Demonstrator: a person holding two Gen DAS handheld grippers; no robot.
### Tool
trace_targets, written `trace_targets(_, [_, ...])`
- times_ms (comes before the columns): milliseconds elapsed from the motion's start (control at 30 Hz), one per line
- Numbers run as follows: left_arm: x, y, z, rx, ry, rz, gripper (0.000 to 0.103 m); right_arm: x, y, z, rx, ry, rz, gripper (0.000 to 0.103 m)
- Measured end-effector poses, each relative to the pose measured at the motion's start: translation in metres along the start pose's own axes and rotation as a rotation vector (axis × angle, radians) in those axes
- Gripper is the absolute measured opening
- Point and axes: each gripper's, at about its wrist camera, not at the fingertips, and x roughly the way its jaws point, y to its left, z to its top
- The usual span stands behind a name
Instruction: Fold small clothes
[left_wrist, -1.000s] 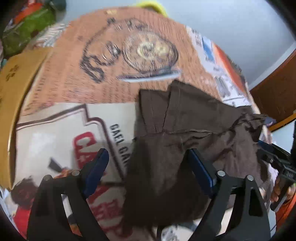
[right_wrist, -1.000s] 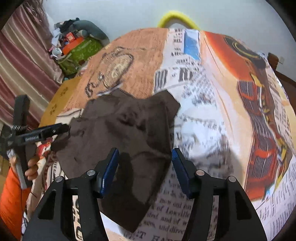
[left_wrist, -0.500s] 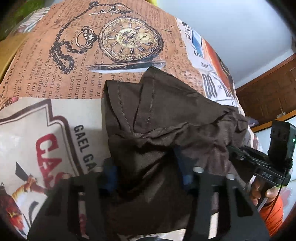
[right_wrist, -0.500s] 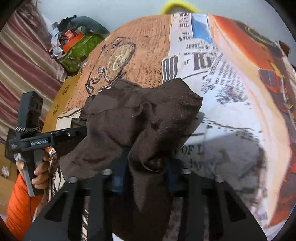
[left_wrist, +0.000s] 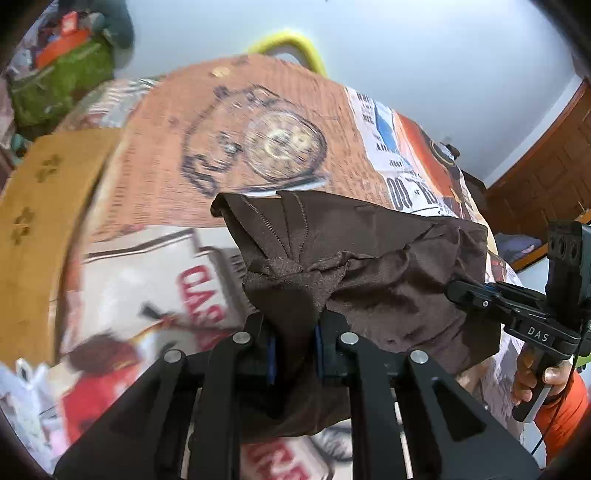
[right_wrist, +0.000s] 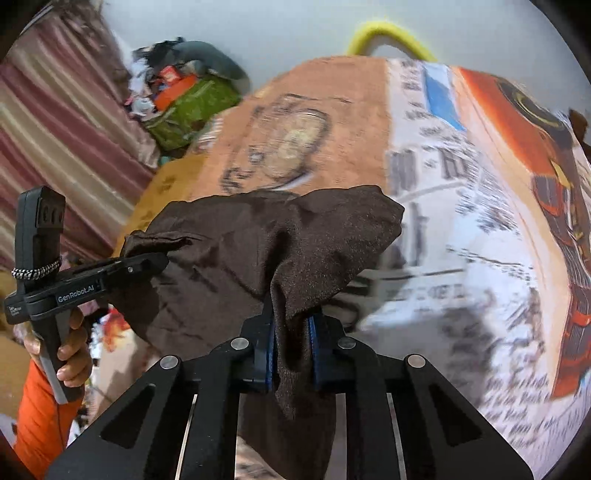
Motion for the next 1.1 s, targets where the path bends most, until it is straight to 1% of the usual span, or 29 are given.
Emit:
trace_targets(133, [-0.047, 0.029, -0.020, -0.027, -0.012, 0.041, 0.015, -0.005, 0.050, -0.007, -0.045, -0.006, 0.064, 0.012])
trace_targets(200, [-0.062, 0.045, -0.034, -0.046, -0.006, 0.052, 0.015, -0.006, 0.068, -0.015, -0.067, -0.002, 0.090, 0.012])
trace_targets(267, [-0.068, 0.061, -0.048, -0.062, 0.014, 0.069, 0.015, -0.001, 0.089, -0.023, -0.102, 0.012, 0.103, 0.012])
trace_targets(333, [-0.063, 0.081, -0.066, -0.087, 0.063, 0.071, 0.015, 0.010, 0.107, -0.035, -0.121, 0.037, 0.110, 0.012])
trace_targets(400, [-0.050, 0.100, -0.086, -0.123, 0.132, 0.063, 0.015, 0.025, 0.114, -0.047, -0.120, 0.073, 0.111, 0.012])
trace_targets(467, [-0.033, 0.113, -0.109, -0.136, 0.192, 0.069, 0.016, 0.042, 0.119, -0.063, -0.131, 0.112, 0.089, 0.012])
trace_targets(533, [-0.024, 0.120, -0.125, -0.144, 0.217, 0.063, 0.017, 0.056, 0.120, -0.079, -0.155, 0.147, 0.052, 0.012])
trace_targets(567, [-0.023, 0.122, -0.130, -0.149, 0.217, 0.055, 0.019, 0.060, 0.122, -0.085, -0.175, 0.153, 0.025, 0.013])
trace_targets(600, [-0.025, 0.125, -0.135, -0.155, 0.204, 0.041, 0.021, 0.061, 0.122, -0.089, -0.185, 0.151, 0.011, 0.013])
trace_targets(633, [-0.028, 0.126, -0.137, -0.157, 0.192, 0.039, 0.026, 0.062, 0.121, -0.092, -0.192, 0.149, -0.003, 0.014])
trace_targets(667, [-0.031, 0.127, -0.139, -0.152, 0.182, 0.049, 0.030, 0.062, 0.120, -0.094, -0.197, 0.149, -0.020, 0.019])
trace_targets(700, [-0.035, 0.128, -0.141, -0.143, 0.167, 0.069, 0.032, 0.062, 0.120, -0.094, -0.198, 0.147, -0.035, 0.024])
trace_targets(733, [-0.038, 0.128, -0.143, -0.134, 0.156, 0.092, 0.037, 0.061, 0.118, -0.093, -0.197, 0.148, -0.051, 0.026])
trace_targets(767, [-0.044, 0.127, -0.145, -0.115, 0.140, 0.137, 0.044, 0.059, 0.116, -0.093, -0.200, 0.148, -0.068, 0.030])
trace_targets(800, [-0.045, 0.127, -0.145, -0.099, 0.127, 0.174, 0.047, 0.055, 0.111, -0.092, -0.204, 0.144, -0.088, 0.036])
trace_targets(833, [-0.048, 0.126, -0.146, -0.080, 0.115, 0.213, 0.052, 0.050, 0.107, -0.093, -0.202, 0.137, -0.106, 0.039])
trace_targets(900, [-0.059, 0.128, -0.148, -0.048, 0.077, 0.281, 0.052, 0.037, 0.102, -0.093, -0.190, 0.110, -0.126, 0.041])
trace_targets(967, [-0.069, 0.132, -0.147, -0.050, 0.048, 0.304, 0.052, 0.023, 0.098, -0.091, -0.185, 0.065, -0.125, 0.041])
trace_targets(1033, [-0.083, 0.134, -0.144, -0.060, 0.006, 0.300, 0.052, 0.009, 0.101, -0.087, -0.194, 0.011, -0.108, 0.041])
trace_targets(1100, [-0.096, 0.131, -0.136, -0.063, -0.042, 0.277, 0.053, 0.000, 0.109, -0.082, -0.217, -0.024, -0.070, 0.041])
